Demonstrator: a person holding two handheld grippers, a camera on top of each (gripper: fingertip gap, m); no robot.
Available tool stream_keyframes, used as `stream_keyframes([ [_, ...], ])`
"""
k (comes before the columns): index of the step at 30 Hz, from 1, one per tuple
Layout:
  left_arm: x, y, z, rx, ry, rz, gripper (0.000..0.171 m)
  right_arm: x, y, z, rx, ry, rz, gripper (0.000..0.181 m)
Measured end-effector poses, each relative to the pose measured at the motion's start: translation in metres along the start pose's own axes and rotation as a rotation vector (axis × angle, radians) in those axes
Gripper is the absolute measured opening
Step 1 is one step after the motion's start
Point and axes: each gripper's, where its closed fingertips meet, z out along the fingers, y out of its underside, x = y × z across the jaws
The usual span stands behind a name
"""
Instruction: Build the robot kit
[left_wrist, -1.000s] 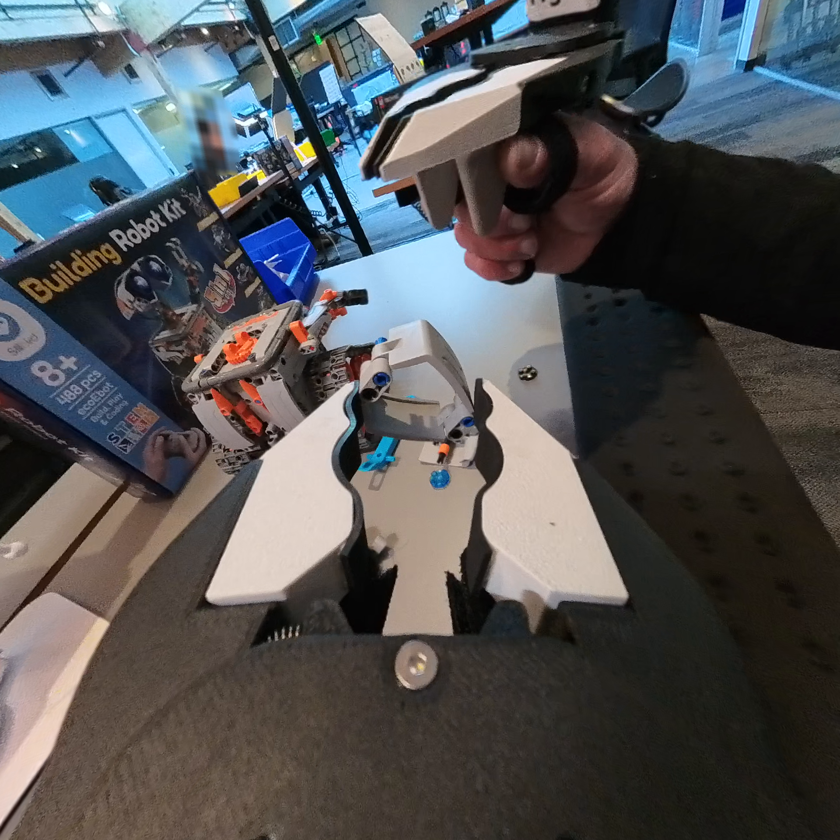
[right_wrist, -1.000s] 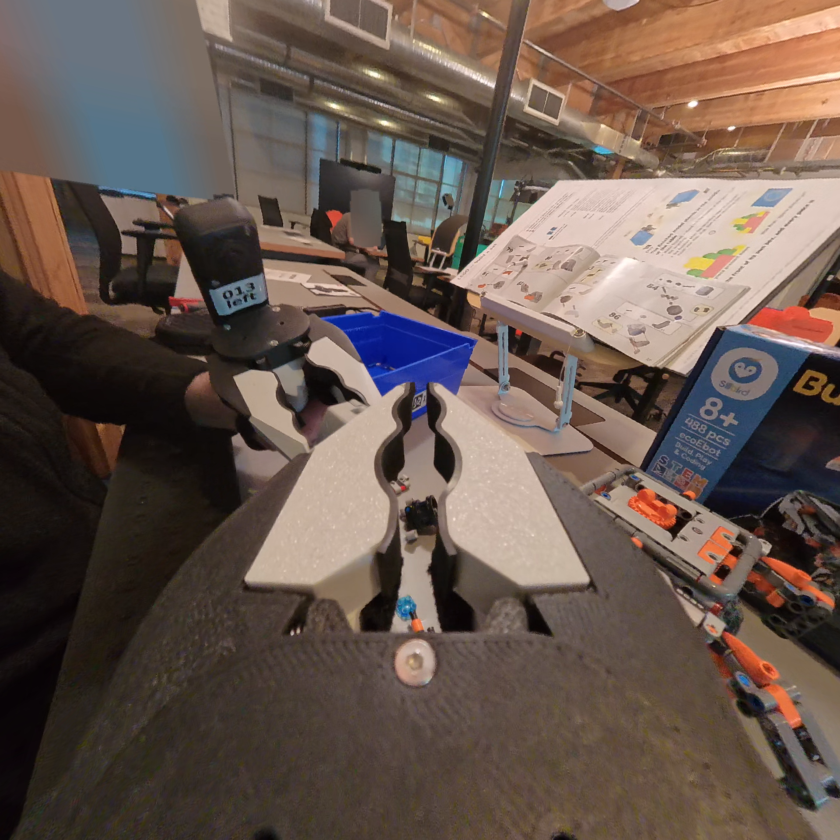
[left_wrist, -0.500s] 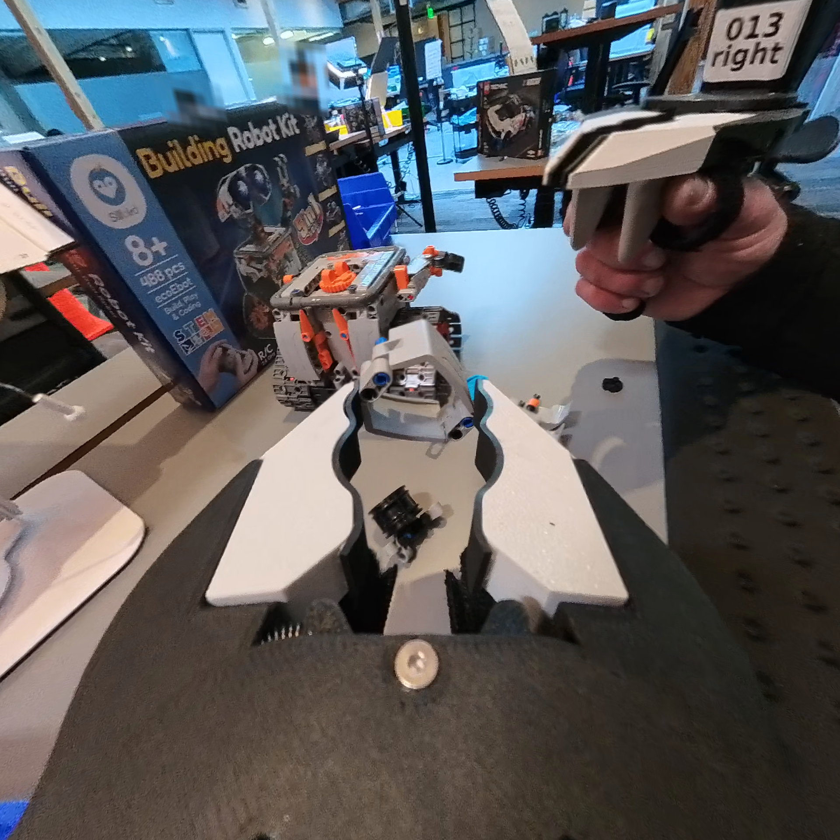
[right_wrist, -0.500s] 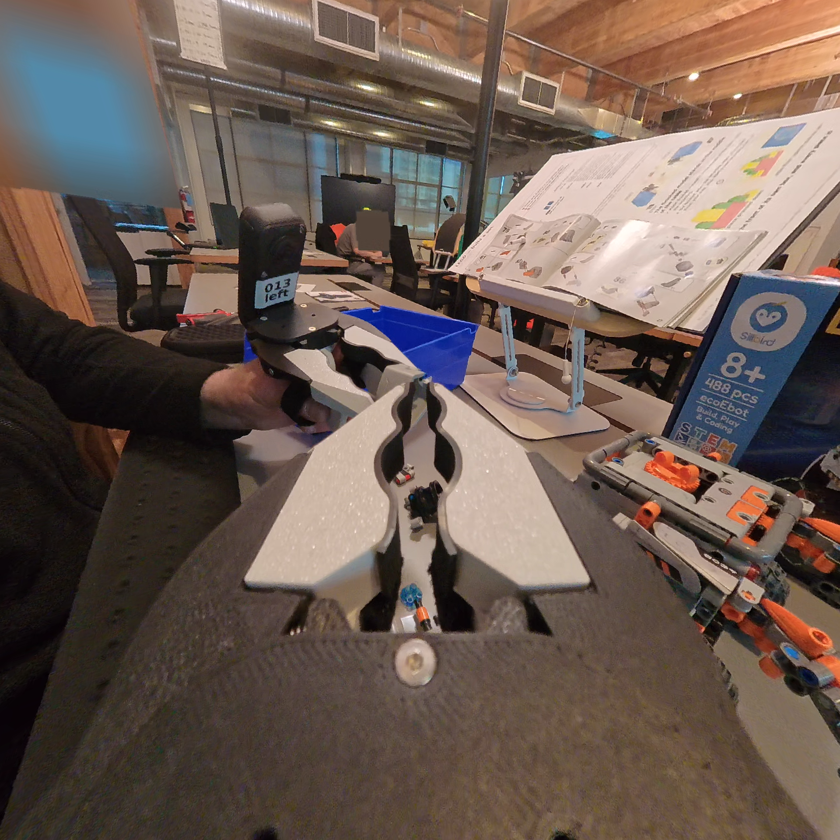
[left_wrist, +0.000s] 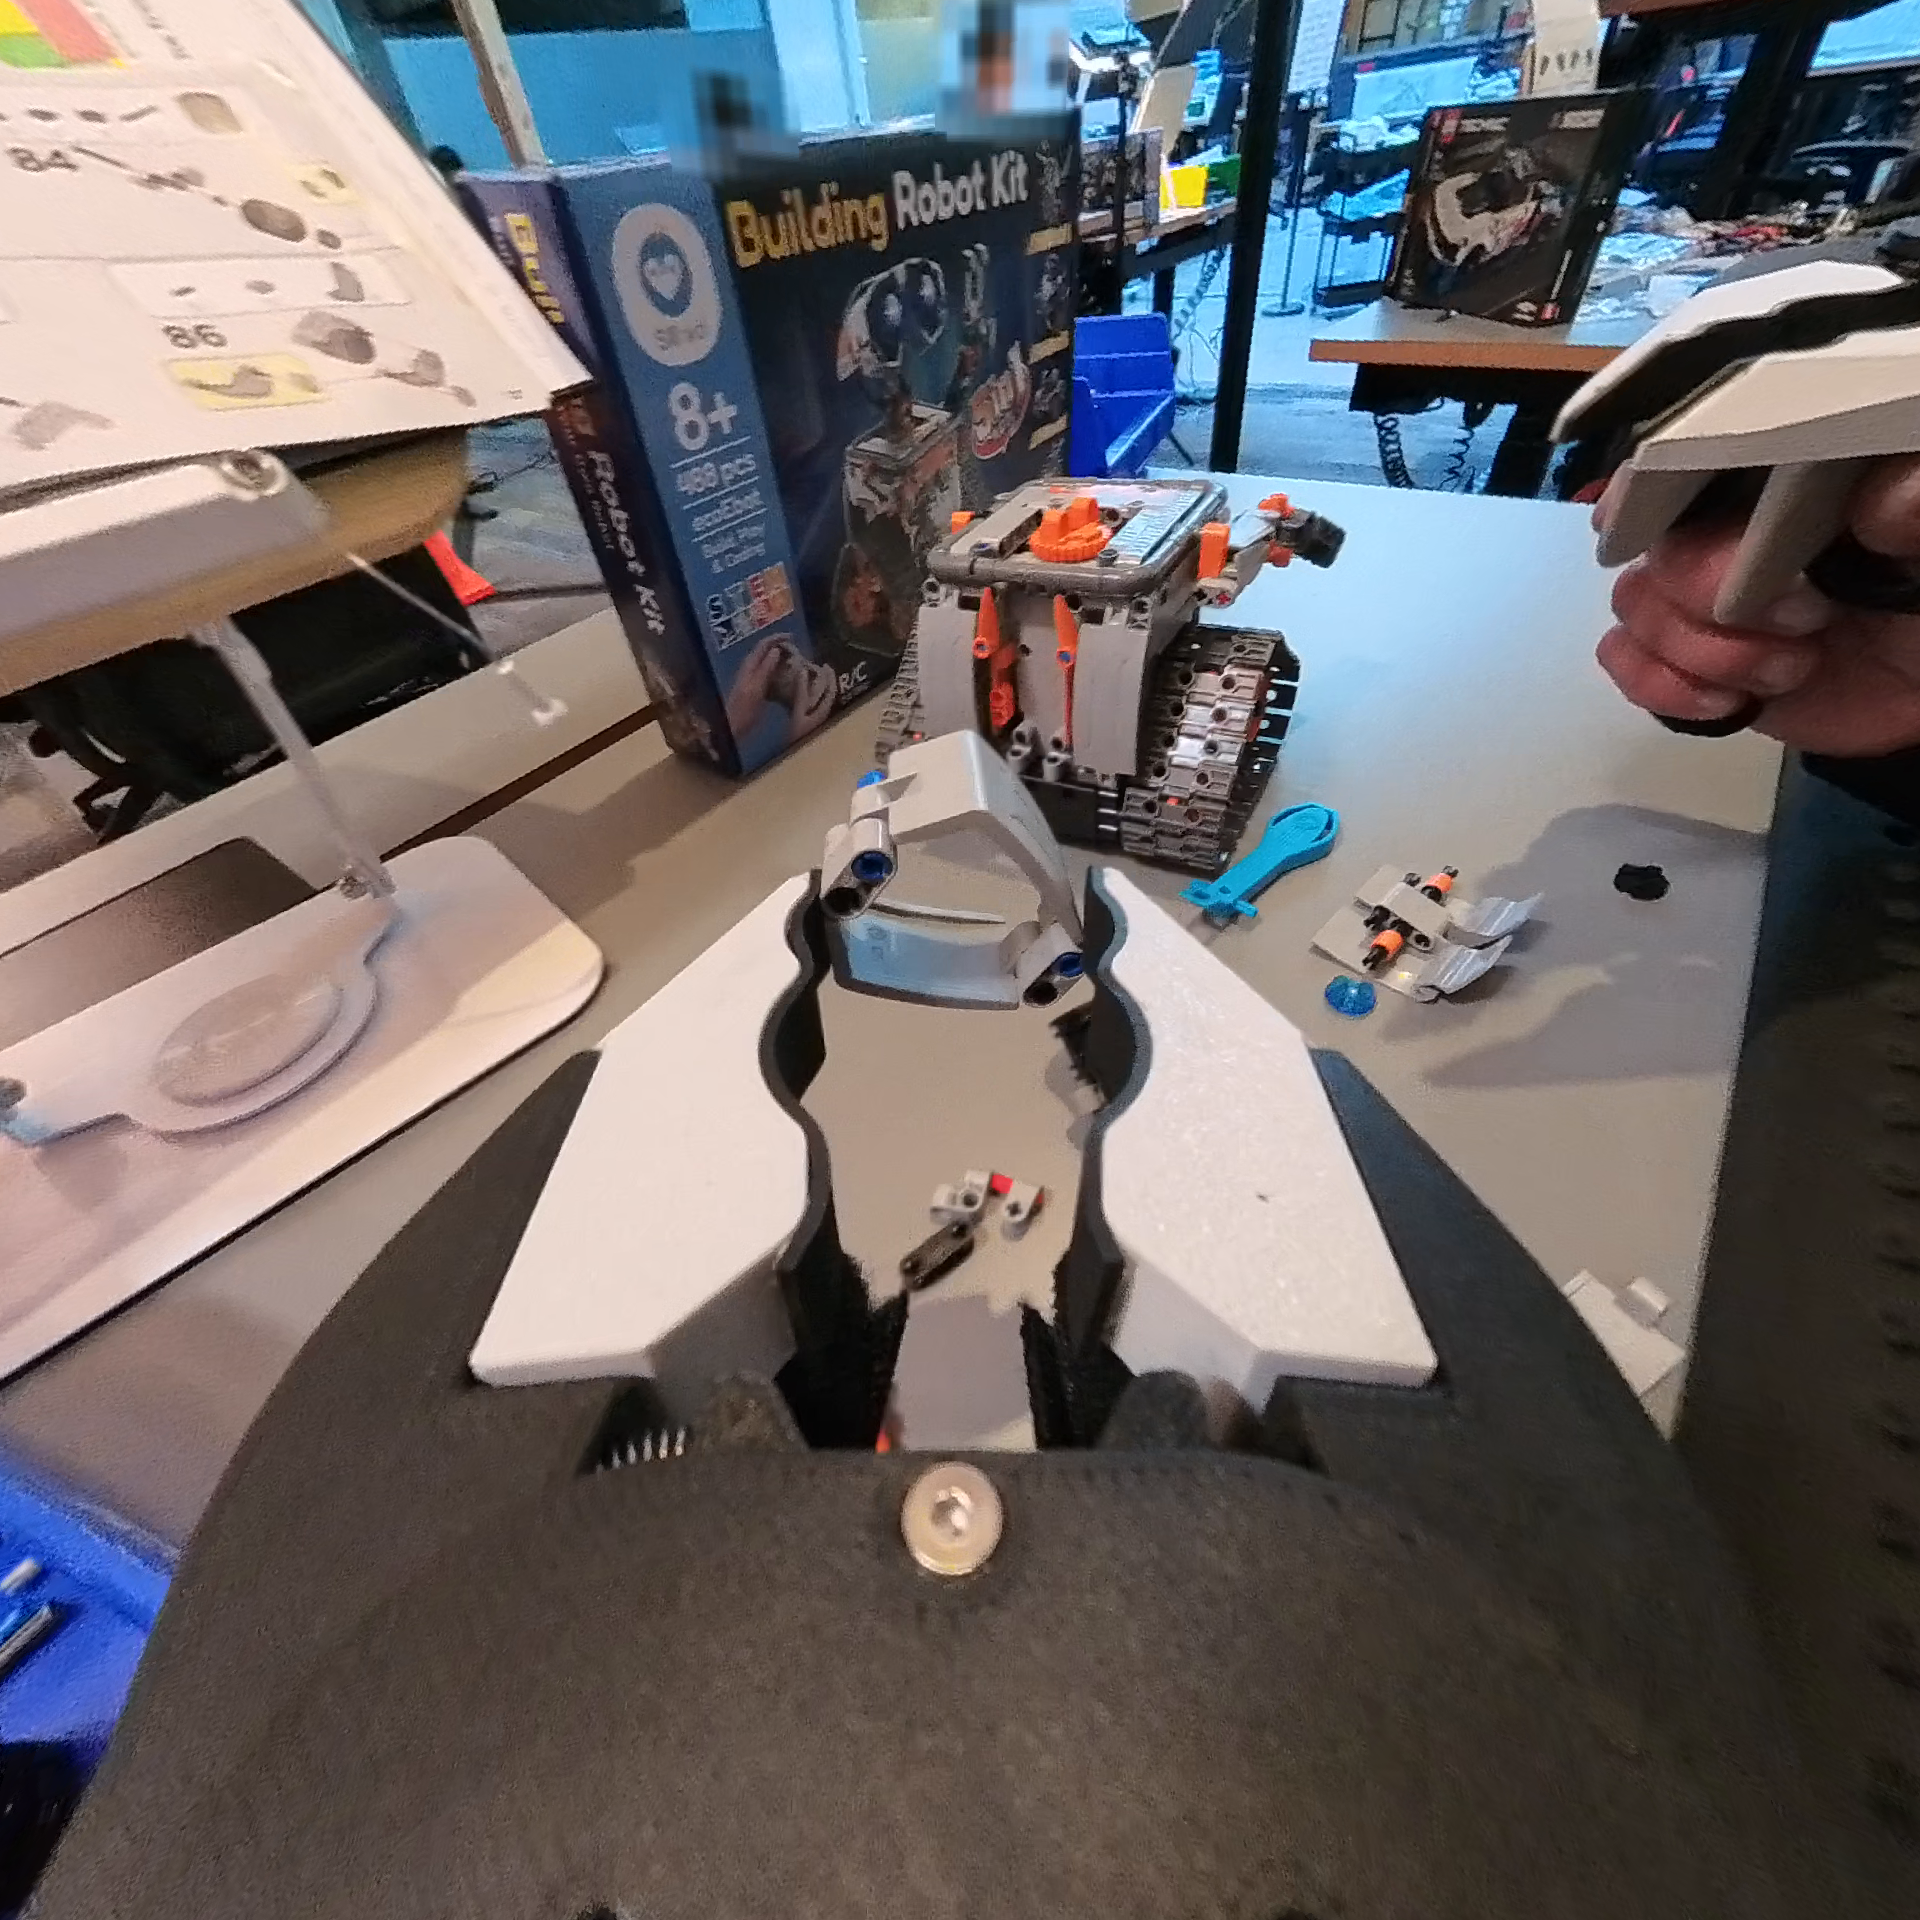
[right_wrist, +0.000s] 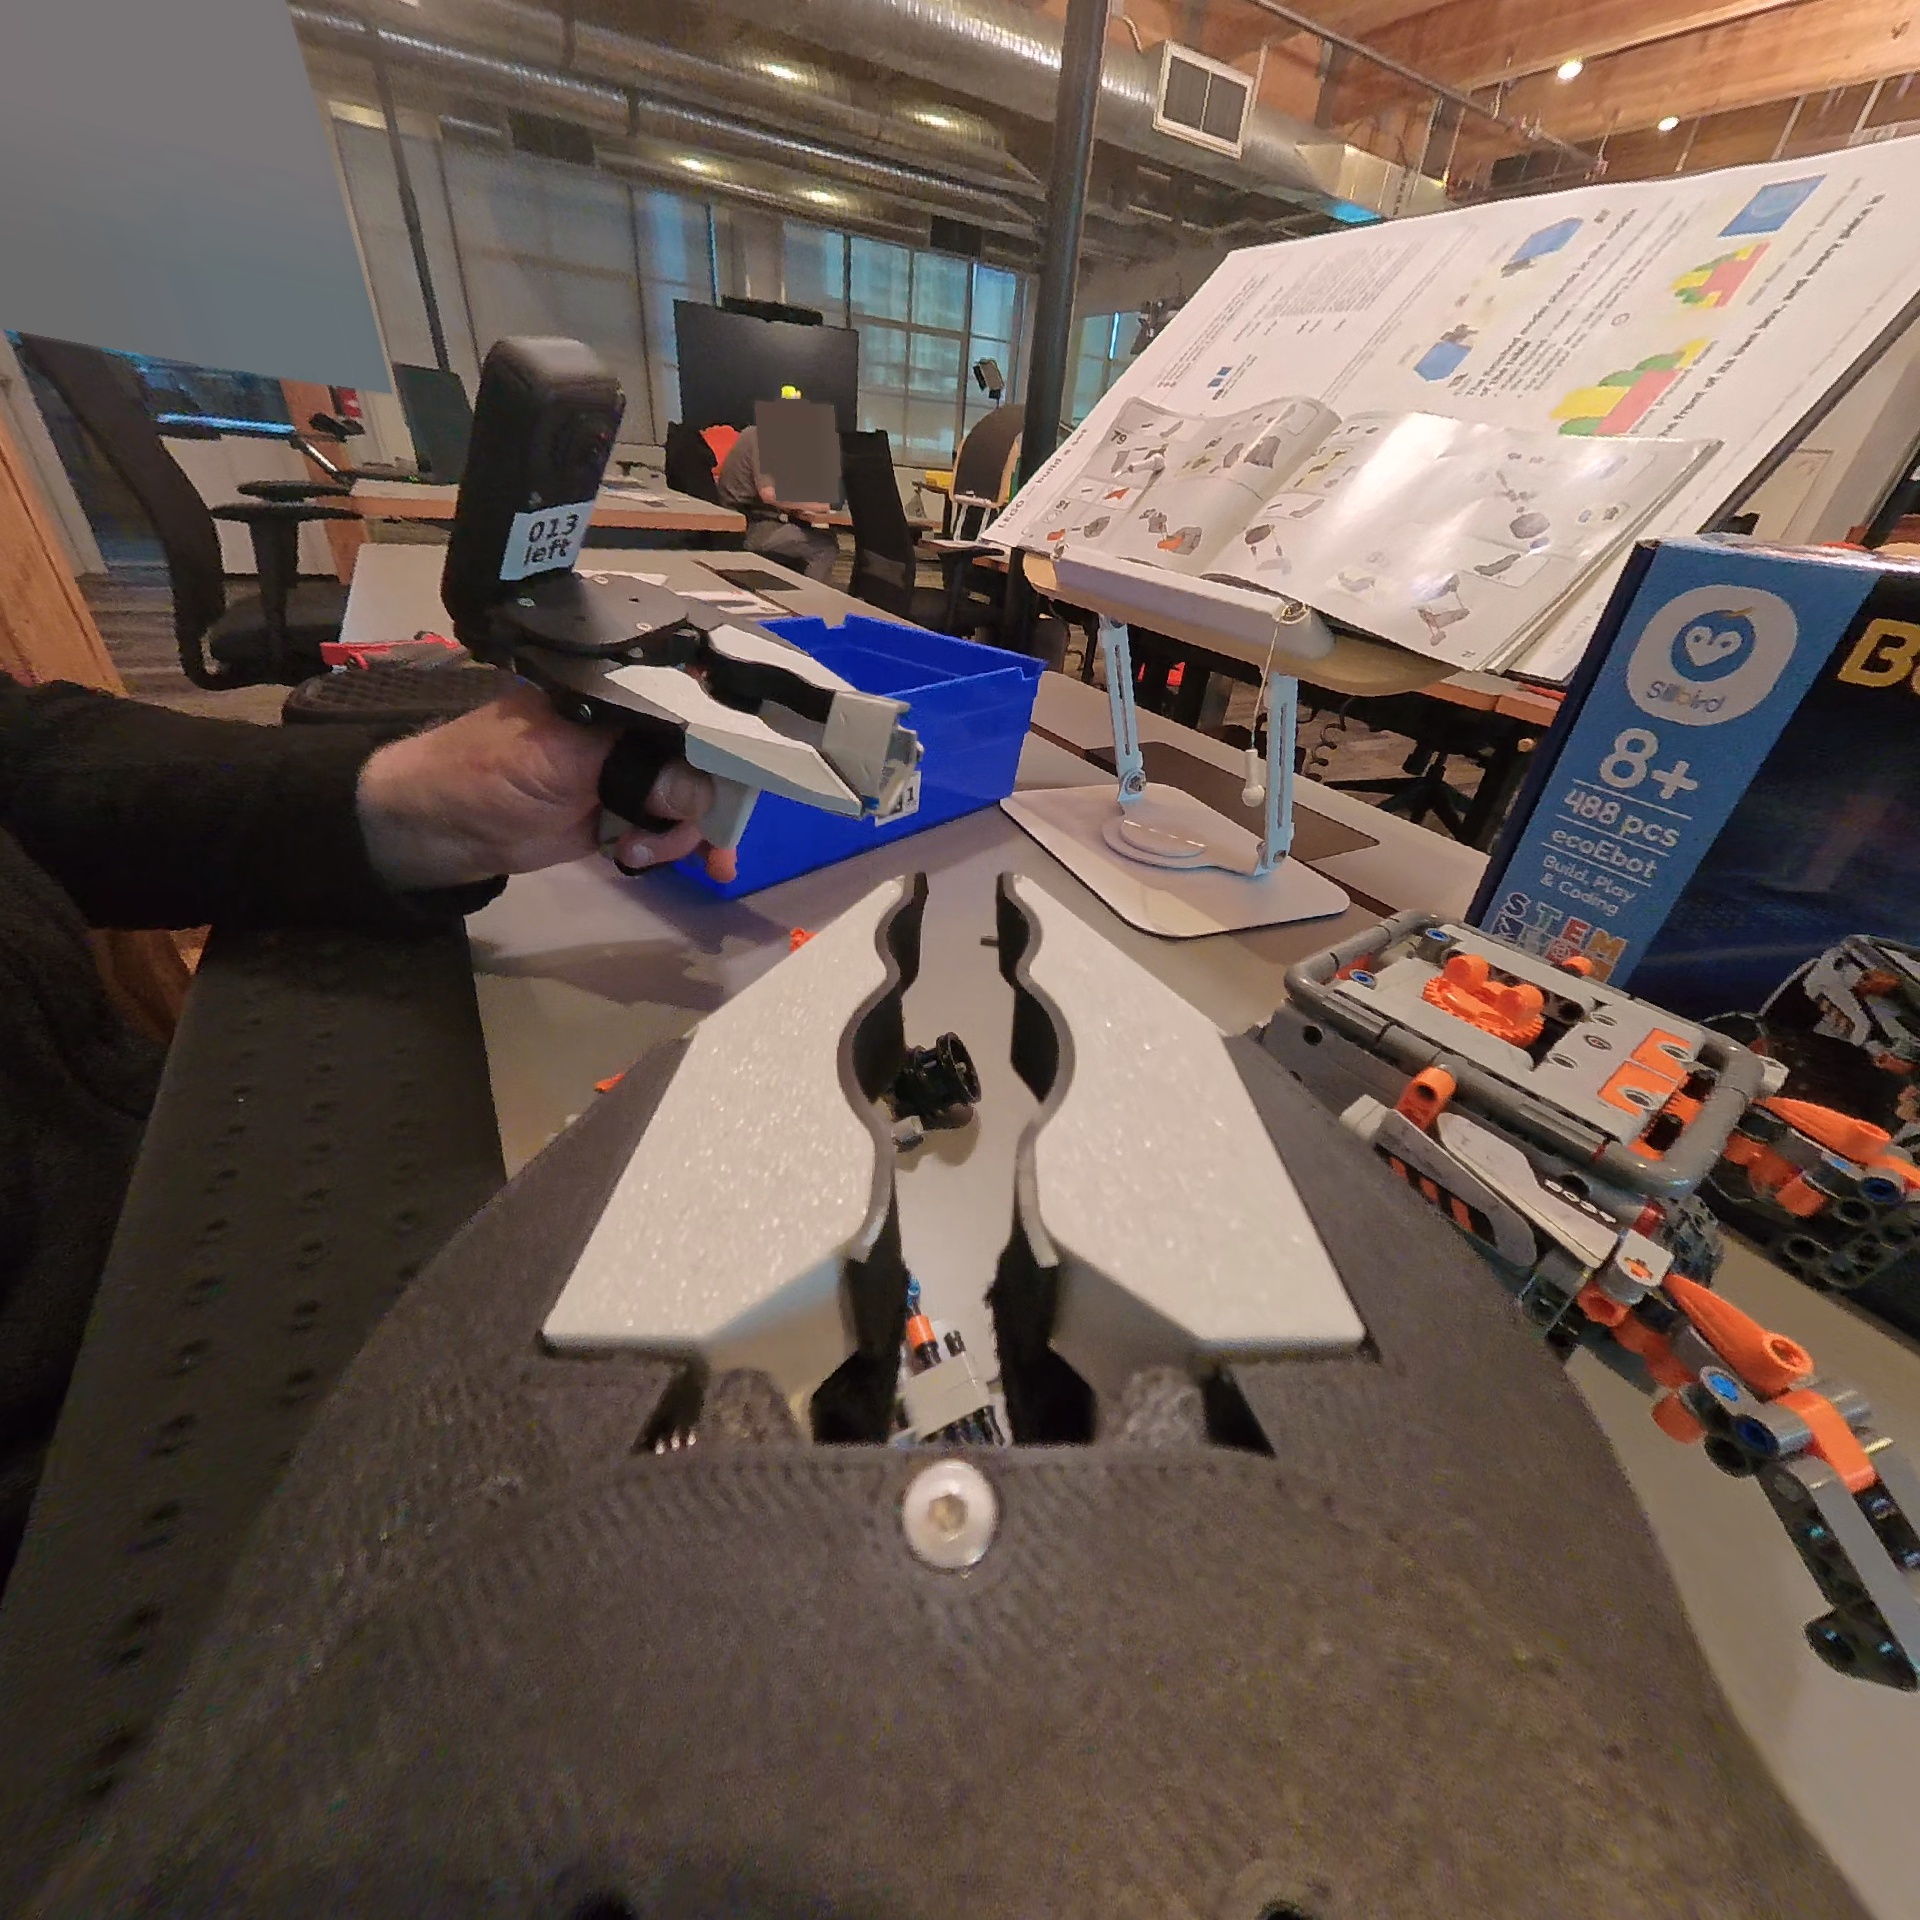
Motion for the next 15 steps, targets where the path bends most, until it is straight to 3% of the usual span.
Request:
stream_keyframes([
  [5,-0.011,0.008,-0.017,0.001,-0.029,-0.022,0.046,0.001,-0.001,-0.001,0.001,0.009,-0.005,0.016],
  [15,0.023,0.009,-0.022,0.029,0.066,0.061,0.046,0.003,0.005,0.002,-0.029,0.026,0.001,0.034],
])
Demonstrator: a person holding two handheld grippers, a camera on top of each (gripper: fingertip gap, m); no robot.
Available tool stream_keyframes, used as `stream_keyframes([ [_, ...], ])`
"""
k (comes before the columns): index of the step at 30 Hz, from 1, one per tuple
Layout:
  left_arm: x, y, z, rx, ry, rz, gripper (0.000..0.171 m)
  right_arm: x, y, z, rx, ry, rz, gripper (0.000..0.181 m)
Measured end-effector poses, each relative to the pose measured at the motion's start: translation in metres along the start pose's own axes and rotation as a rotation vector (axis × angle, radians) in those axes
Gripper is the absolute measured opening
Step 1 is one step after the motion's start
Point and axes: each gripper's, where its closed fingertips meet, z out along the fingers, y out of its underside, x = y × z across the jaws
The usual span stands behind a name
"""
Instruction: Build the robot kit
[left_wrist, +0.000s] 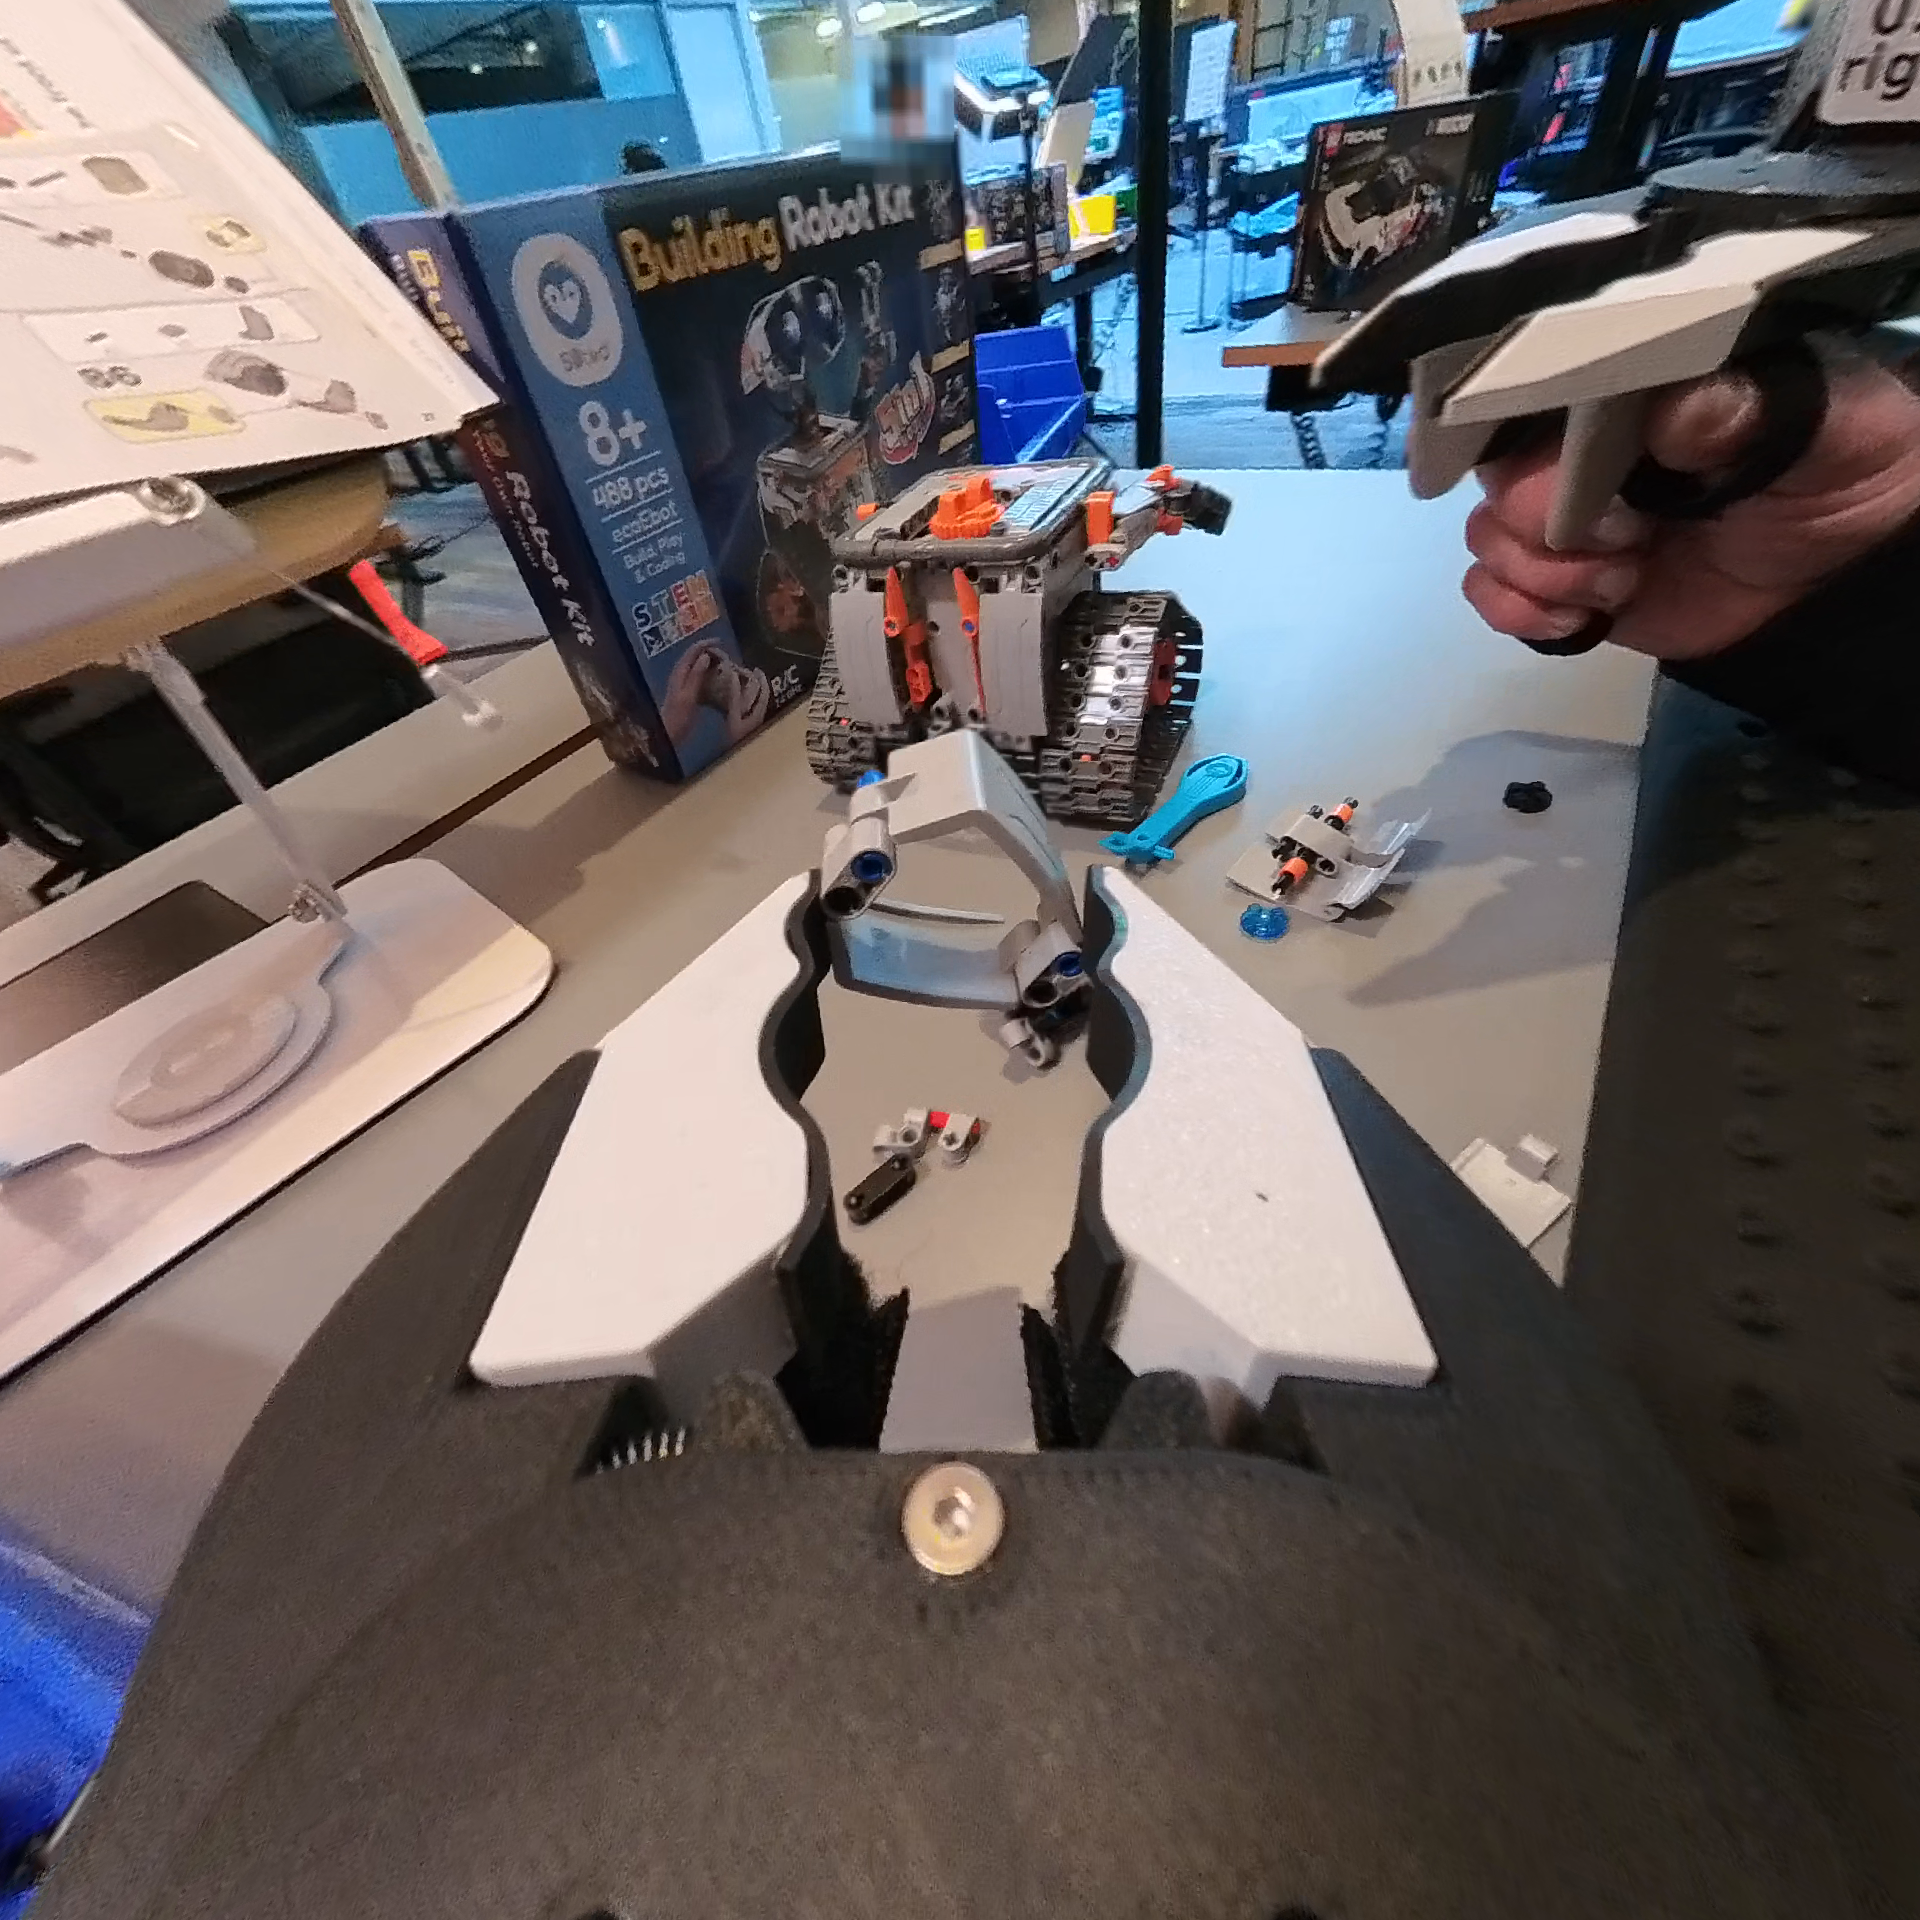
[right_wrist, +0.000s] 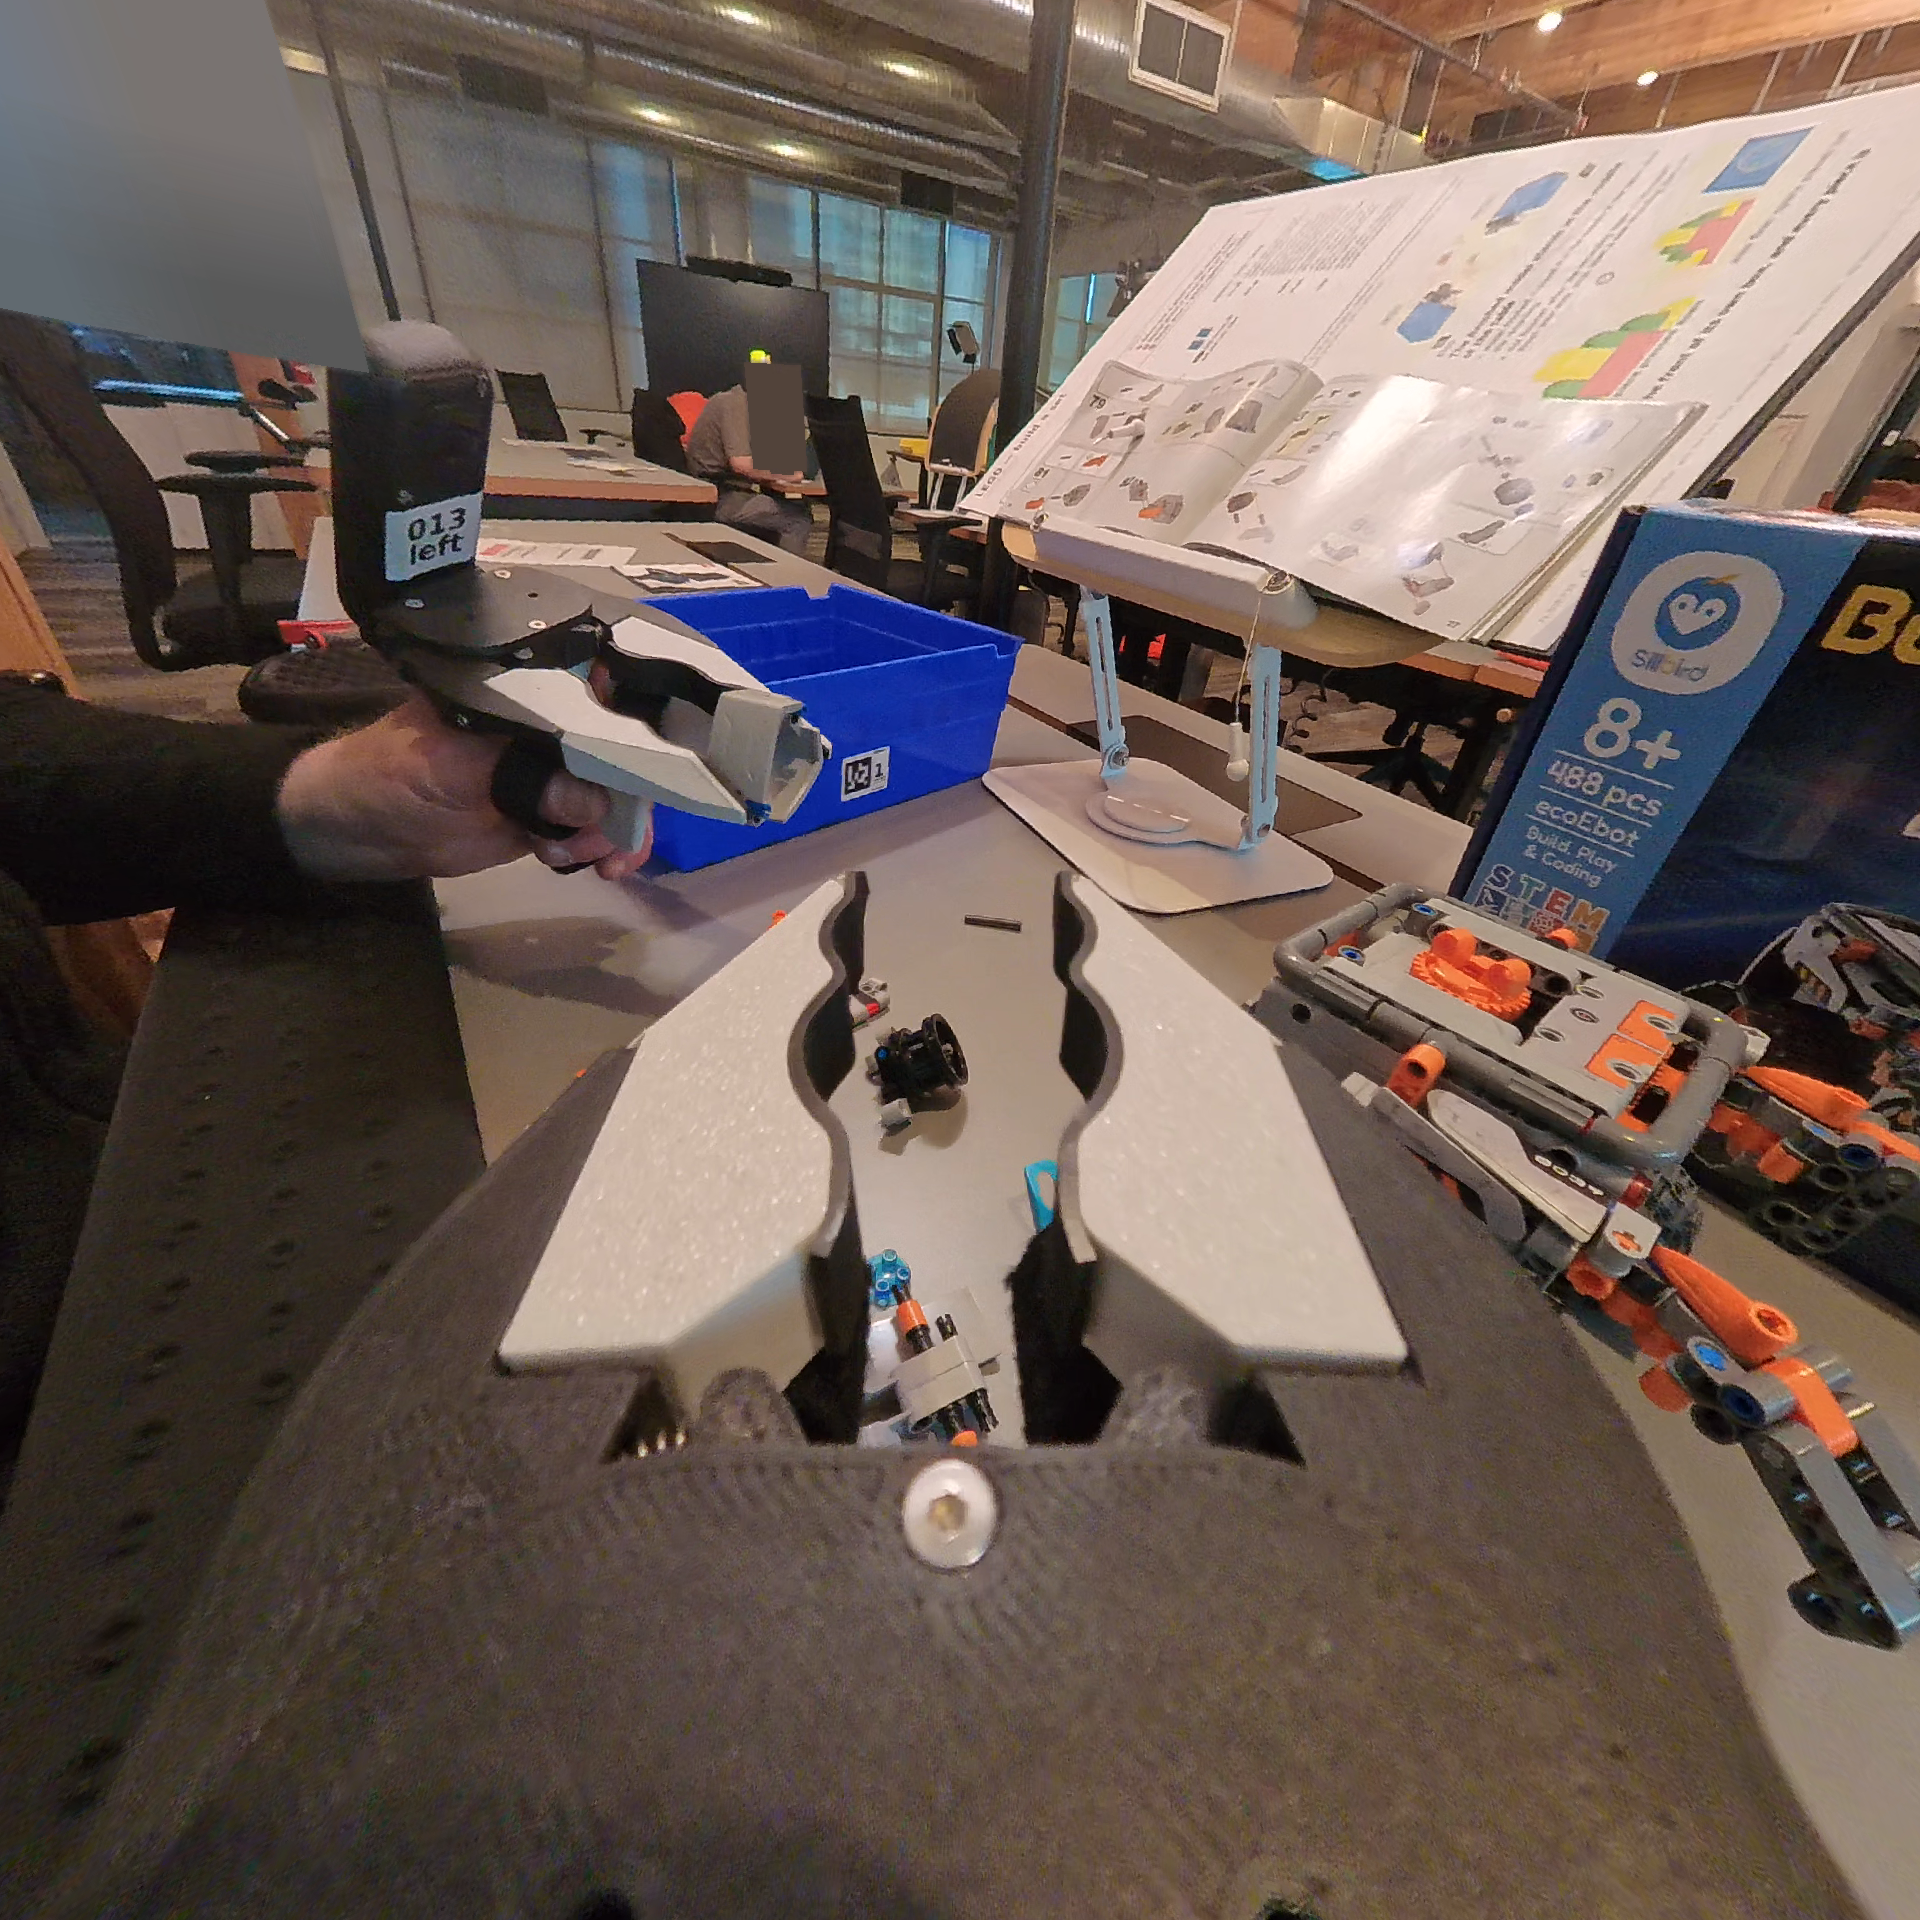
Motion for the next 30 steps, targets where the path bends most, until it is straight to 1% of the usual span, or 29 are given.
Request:
stream_keyframes([
  [5,0.005,-0.002,0.001,0.01,0.012,0.031,0.046,0.0,0.004,0.002,-0.014,0.0,0.008,0.038],
  [19,0.009,0.004,0.01,-0.014,0.052,0.014,0.046,0.005,0.014,0.006,-0.049,-0.002,0.031,0.041],
  [25,0.005,0.003,0.01,-0.003,0.052,-0.01,0.046,0.014,0.01,0.001,-0.032,0.024,0.041,0.042],
  [30,0.002,0.003,0.009,0.001,0.05,-0.024,0.046,0.021,0.009,-0.005,-0.048,0.057,0.047,0.047],
])
